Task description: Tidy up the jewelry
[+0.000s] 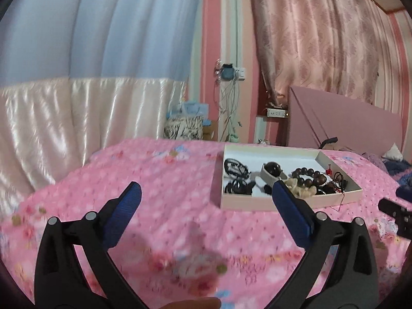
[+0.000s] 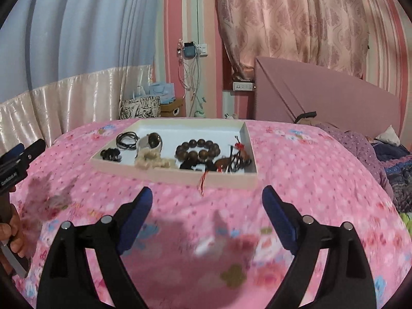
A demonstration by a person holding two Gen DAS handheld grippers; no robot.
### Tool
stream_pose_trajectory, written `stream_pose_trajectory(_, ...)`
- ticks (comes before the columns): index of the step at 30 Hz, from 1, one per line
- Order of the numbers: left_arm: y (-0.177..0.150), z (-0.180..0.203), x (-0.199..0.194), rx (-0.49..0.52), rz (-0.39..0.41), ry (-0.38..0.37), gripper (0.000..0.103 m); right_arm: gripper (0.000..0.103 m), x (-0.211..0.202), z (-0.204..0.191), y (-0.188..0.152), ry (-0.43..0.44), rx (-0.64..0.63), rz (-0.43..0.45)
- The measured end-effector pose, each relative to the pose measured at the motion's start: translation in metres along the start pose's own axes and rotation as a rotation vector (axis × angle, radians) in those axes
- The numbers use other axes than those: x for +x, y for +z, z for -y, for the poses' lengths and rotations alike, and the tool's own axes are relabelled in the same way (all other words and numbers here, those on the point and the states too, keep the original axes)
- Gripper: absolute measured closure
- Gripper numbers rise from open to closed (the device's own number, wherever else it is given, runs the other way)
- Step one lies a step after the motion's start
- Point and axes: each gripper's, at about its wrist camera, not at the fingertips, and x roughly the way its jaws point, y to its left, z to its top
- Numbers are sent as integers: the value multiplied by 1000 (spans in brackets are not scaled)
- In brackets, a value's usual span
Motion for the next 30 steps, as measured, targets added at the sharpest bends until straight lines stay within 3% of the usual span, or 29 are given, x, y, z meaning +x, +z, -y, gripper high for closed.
stream_pose_trajectory(4,-8,4,-10,33,36,3,3,16,-5,-9,-15,-1,-51,-22)
stream_pose_trajectory(6,-11,11,-11,55,39,0,3,6,-12,-11,-19,-2,-51,-4)
stream_pose_trajectory(13,-14,16,0,74,-27,22,3,6,-9,-5,-21,-40,-19,-24)
stream_pose_trajectory(18,-15,14,-2,68,-13,27,3,6,-17,-4,-21,-50,-19,16)
stream_pose_trajectory(30,-15,13,-1,58,-11,25,3,6,-15,-4,-20,-64,-9,7)
